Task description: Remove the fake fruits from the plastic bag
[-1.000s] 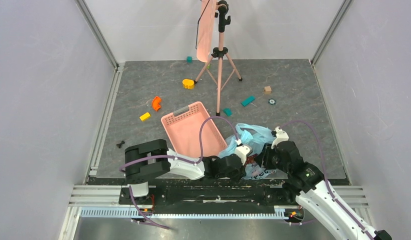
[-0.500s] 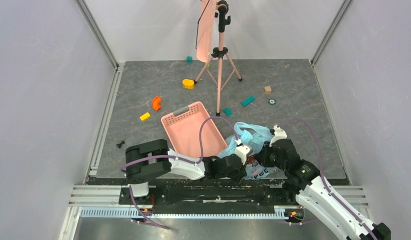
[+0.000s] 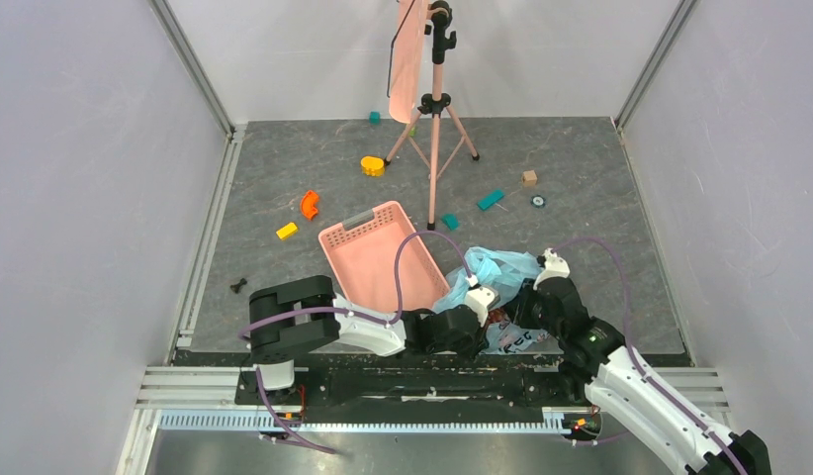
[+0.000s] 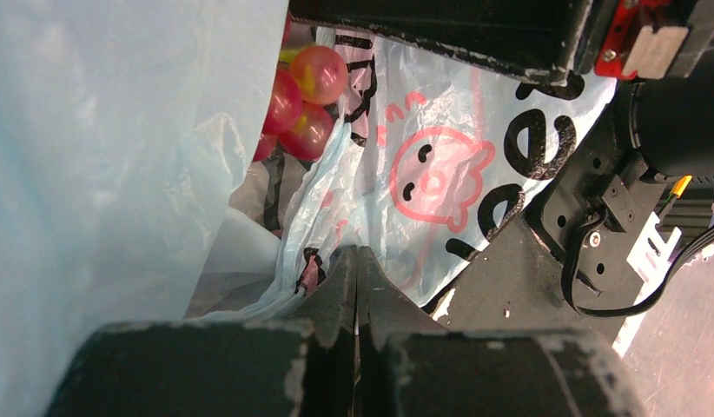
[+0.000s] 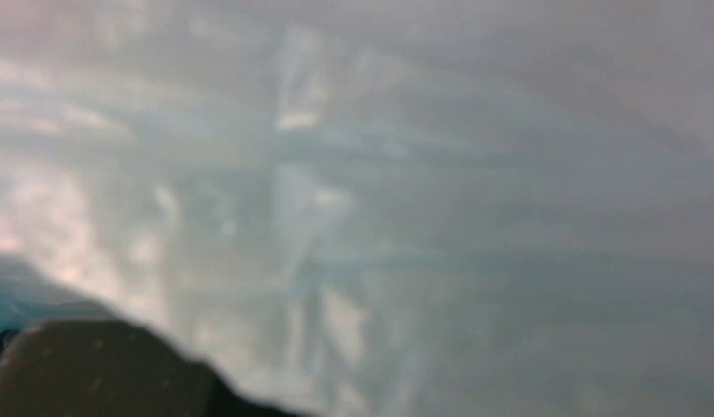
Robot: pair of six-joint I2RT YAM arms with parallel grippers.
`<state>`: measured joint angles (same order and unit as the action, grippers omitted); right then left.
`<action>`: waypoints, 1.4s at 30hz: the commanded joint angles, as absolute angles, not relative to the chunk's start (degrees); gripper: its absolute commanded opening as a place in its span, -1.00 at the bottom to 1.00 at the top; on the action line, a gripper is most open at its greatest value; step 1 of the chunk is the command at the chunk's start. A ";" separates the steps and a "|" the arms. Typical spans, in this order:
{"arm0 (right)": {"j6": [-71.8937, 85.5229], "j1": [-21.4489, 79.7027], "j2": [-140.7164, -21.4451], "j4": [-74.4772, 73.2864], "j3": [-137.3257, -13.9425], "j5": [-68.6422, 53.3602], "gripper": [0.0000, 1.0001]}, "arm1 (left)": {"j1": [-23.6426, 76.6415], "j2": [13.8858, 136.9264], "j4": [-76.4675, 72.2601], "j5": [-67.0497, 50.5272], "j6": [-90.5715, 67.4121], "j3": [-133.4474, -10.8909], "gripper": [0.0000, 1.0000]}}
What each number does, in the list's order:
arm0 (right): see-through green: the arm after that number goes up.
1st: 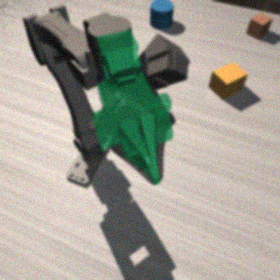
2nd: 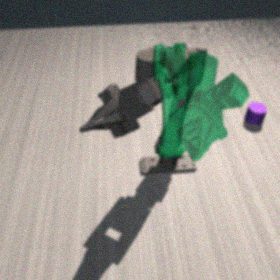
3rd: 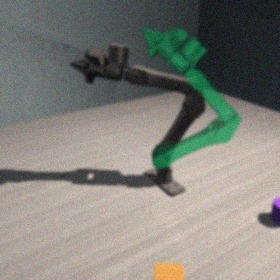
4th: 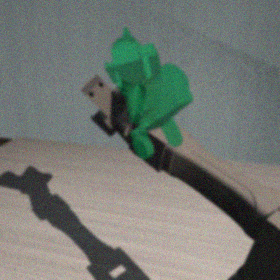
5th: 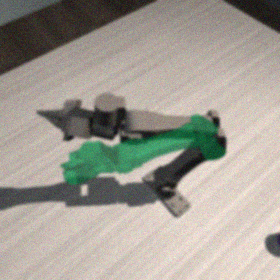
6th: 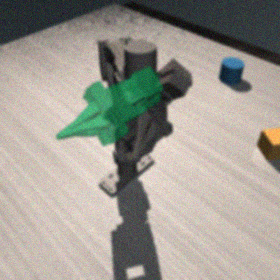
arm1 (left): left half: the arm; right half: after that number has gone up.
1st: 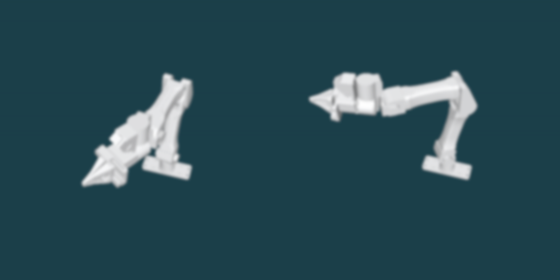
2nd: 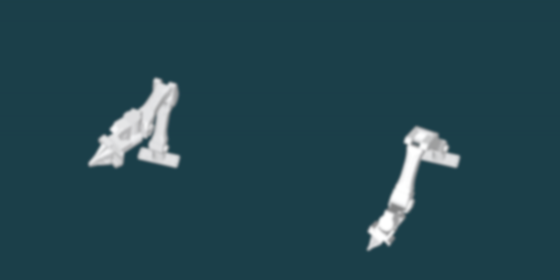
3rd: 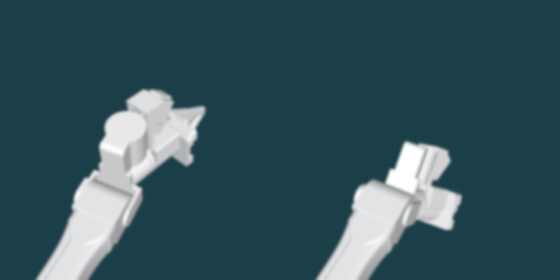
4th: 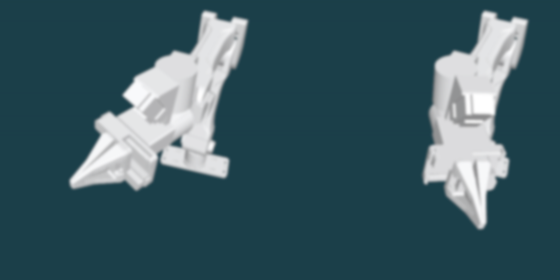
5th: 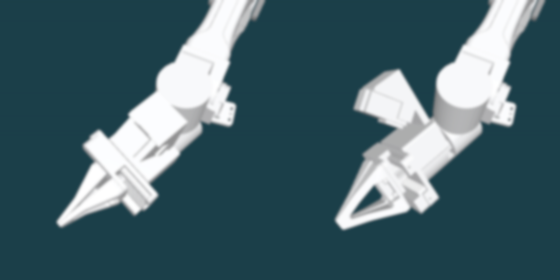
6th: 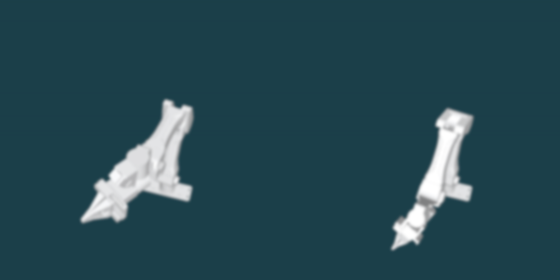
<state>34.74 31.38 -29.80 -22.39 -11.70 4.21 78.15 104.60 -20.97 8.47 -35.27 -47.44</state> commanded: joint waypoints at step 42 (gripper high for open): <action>39.96 31.28 -31.44 1.85 -13.11 18.68 0.54 | 78.41 106.24 -19.09 10.49 -37.46 -46.50 -0.96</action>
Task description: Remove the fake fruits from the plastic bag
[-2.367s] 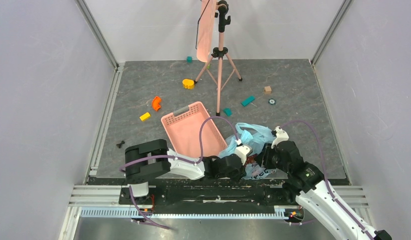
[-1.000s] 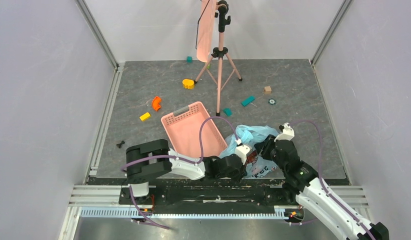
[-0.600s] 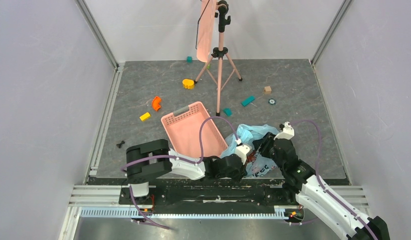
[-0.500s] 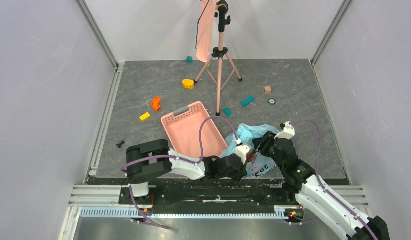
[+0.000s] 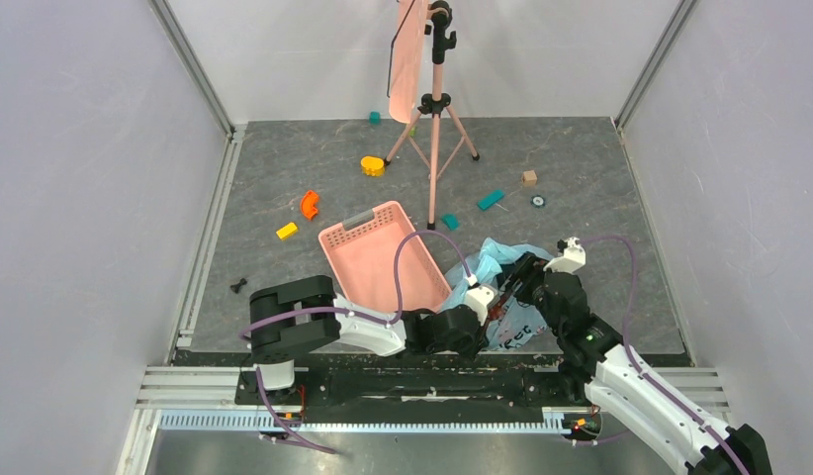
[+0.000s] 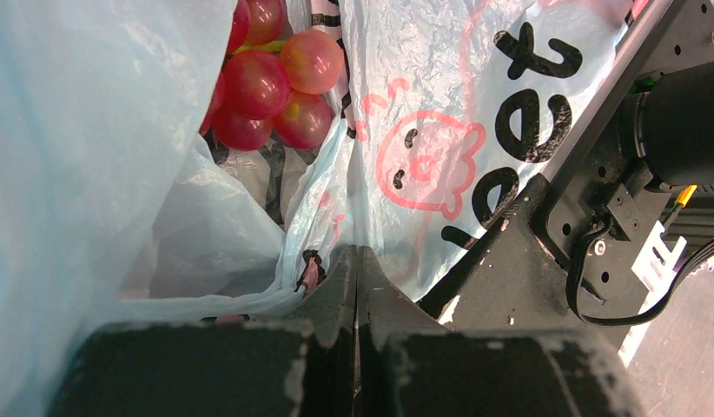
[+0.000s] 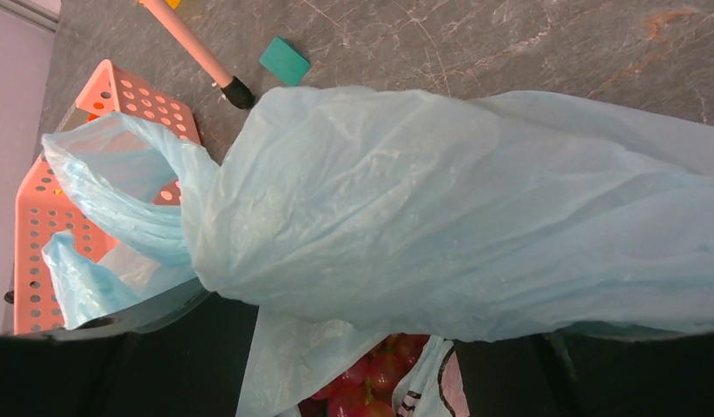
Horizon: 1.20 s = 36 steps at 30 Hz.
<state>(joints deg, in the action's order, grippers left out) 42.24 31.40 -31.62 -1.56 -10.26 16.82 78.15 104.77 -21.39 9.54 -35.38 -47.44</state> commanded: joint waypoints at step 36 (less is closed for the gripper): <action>22.76 31.29 -24.35 -23.38 -20.89 -3.76 -0.84 | 78.25 106.06 -19.48 10.56 -37.81 -46.06 -0.96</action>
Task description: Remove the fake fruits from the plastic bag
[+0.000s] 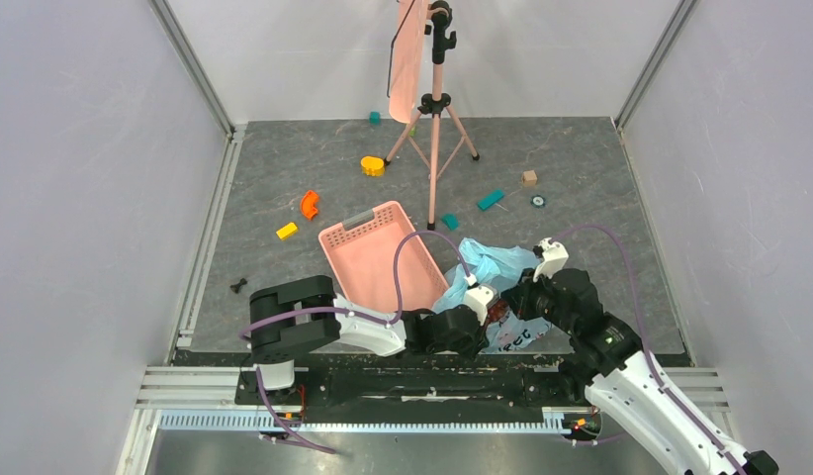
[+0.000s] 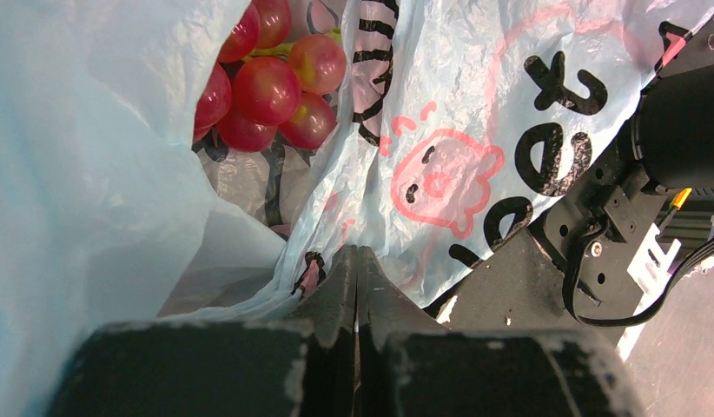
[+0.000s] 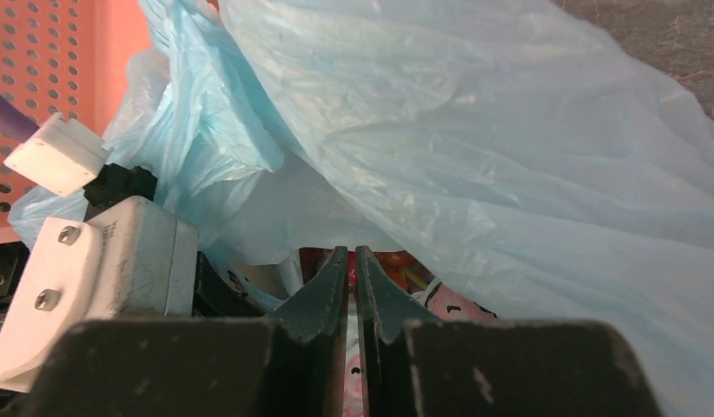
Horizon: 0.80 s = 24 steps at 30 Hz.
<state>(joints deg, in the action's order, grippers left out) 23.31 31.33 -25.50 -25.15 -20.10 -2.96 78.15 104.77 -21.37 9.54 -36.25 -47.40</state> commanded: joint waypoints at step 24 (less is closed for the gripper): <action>27.89 33.30 -32.18 -12.58 -11.80 3.80 -1.00 | 77.97 106.44 -20.04 10.29 -38.26 -46.06 -0.96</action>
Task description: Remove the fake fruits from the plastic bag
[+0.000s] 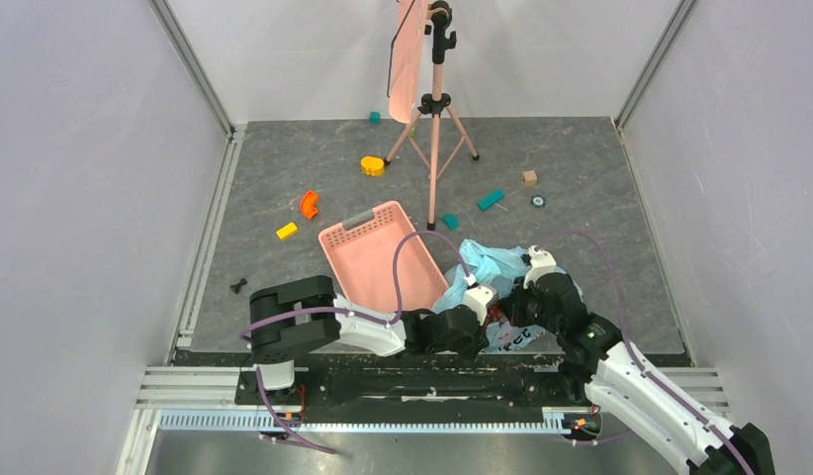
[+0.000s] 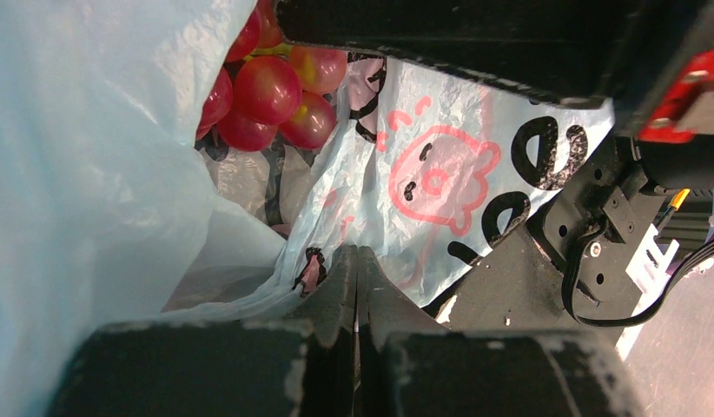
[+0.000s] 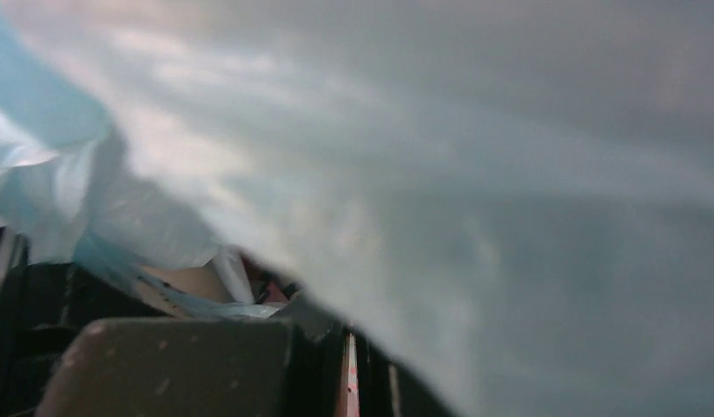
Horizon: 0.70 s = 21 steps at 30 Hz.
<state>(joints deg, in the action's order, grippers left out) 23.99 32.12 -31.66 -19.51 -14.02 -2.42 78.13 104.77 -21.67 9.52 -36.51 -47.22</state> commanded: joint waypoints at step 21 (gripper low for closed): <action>38.56 33.86 -36.02 22.71 -6.49 14.35 -1.00 | 77.87 106.34 -19.98 10.46 -38.40 -45.79 -0.96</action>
<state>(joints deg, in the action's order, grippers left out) 37.08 33.65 -34.81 13.85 -5.30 9.78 78.08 104.77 -21.80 9.50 -36.53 -47.18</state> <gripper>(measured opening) 0.004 0.026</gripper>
